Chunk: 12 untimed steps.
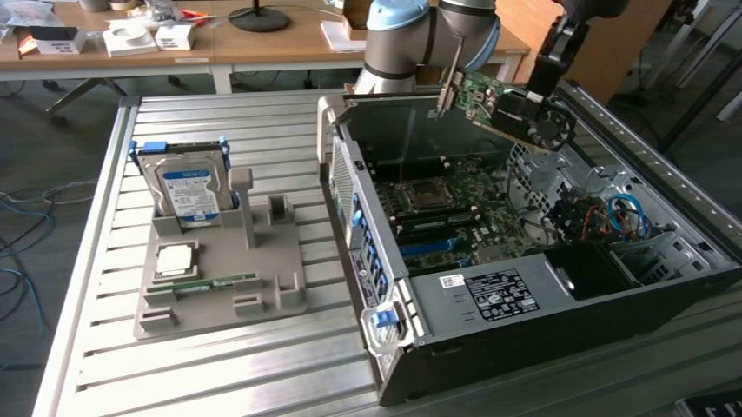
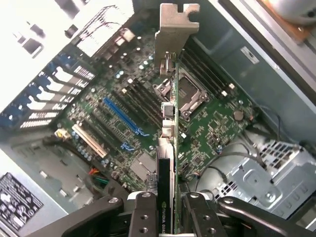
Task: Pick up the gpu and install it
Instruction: 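Insert the gpu into the slot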
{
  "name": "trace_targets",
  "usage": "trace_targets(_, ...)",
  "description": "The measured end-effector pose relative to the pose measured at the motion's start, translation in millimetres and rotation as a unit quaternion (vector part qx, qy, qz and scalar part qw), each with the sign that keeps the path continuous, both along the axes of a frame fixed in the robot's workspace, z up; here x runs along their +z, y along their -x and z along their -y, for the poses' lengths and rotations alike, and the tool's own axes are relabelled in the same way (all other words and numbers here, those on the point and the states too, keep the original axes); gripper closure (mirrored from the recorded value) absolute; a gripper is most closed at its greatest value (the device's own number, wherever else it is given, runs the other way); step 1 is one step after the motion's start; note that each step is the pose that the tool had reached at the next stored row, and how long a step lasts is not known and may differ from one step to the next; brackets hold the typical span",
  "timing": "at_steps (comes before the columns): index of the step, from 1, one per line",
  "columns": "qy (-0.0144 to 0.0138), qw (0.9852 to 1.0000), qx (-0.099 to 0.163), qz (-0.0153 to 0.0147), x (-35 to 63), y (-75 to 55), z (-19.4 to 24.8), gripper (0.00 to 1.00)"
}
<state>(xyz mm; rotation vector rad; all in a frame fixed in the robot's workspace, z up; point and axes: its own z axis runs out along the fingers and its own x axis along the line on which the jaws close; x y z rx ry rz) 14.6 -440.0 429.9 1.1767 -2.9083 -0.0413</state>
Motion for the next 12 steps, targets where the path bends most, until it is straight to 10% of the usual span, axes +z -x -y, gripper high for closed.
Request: trace_targets(12, 0.0000, 0.9941, 0.109, 0.0000, -1.0, 0.0, 0.0, 0.74)
